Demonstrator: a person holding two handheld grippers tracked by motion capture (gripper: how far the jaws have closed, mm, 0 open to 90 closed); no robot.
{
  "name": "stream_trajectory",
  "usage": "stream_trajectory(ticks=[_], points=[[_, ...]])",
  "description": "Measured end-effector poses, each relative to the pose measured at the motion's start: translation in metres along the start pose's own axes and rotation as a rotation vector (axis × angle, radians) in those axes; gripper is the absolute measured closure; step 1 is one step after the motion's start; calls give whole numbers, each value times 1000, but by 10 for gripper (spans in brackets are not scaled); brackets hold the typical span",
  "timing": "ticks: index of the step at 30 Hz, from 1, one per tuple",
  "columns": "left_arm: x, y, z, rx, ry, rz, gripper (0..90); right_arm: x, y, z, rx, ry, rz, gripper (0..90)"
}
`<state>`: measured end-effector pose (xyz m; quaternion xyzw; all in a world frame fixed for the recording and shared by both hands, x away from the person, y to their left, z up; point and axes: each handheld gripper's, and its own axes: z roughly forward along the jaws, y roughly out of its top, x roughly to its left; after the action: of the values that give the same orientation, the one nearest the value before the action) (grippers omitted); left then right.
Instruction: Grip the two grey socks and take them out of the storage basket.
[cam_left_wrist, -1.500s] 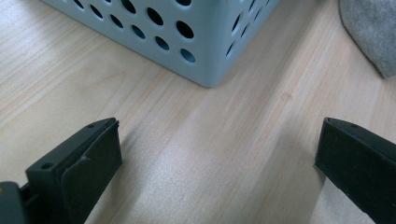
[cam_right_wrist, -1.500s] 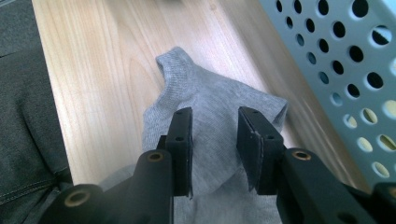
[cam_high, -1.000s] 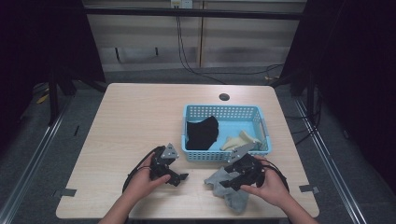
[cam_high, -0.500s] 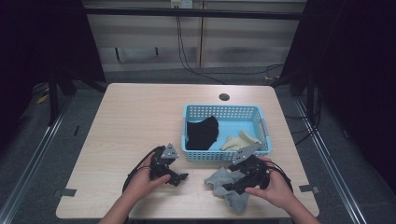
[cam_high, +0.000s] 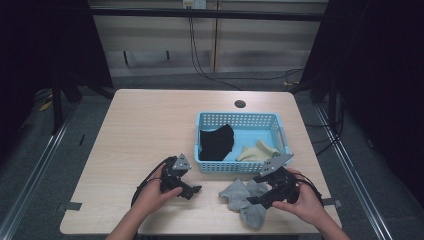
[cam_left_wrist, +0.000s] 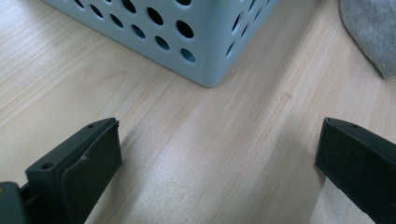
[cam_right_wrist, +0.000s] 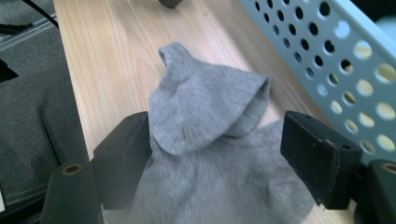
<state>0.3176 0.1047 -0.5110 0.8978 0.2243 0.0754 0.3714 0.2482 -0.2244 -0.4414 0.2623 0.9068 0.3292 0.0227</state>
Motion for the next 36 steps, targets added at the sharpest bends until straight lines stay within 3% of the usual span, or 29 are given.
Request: stream_trajectory(ticks=[17, 36], points=[[0, 0, 0, 0, 0, -1, 0, -14, -29, -15, -22, -38, 31, 217], [0, 0, 0, -1, 0, 0, 0, -43, -76, -13, -76, -148, 116, 167]])
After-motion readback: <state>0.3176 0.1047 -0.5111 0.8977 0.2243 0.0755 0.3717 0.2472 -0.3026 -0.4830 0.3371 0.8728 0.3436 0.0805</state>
